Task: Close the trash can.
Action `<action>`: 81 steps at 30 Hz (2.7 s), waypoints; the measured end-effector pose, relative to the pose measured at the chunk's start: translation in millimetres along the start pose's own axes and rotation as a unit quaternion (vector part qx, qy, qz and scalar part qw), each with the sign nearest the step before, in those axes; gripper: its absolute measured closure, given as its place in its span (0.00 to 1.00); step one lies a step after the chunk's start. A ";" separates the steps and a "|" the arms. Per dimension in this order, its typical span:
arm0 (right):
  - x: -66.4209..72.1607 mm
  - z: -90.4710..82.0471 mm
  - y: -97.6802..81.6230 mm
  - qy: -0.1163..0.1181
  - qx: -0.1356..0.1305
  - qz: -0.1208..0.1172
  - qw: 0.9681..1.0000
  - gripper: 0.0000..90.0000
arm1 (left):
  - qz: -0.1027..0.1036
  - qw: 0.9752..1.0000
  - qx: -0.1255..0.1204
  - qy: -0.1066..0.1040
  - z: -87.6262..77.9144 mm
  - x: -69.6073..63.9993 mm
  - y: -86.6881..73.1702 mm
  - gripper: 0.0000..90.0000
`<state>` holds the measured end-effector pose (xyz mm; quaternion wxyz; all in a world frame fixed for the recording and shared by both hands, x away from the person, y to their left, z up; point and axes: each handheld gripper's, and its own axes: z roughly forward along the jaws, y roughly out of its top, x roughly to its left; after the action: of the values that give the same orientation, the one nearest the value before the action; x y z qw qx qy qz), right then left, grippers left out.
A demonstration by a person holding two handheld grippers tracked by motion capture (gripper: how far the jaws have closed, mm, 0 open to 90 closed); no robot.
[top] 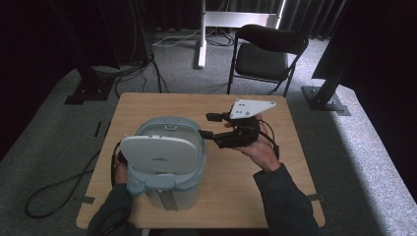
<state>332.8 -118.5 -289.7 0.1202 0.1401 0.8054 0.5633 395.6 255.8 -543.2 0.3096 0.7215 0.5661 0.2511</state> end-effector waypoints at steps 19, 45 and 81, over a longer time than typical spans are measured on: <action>6.0 -3.8 14.0 0.021 -0.011 0.017 1.000 0.40 | 0.000 1.000 0.000 0.000 0.0 -0.1 0.0 0.40; 15.9 -10.7 29.3 0.064 -0.029 0.027 0.997 0.40 | -0.001 1.000 0.000 0.000 0.0 -0.1 0.0 0.40; 29.8 -12.8 35.8 0.124 -0.041 0.018 0.991 0.40 | 0.000 1.000 0.000 0.000 0.0 -0.1 0.0 0.40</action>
<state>303.7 -107.3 -252.8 0.0149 0.0785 0.7877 0.6109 395.6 255.7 -543.2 0.3098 0.7212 0.5664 0.2511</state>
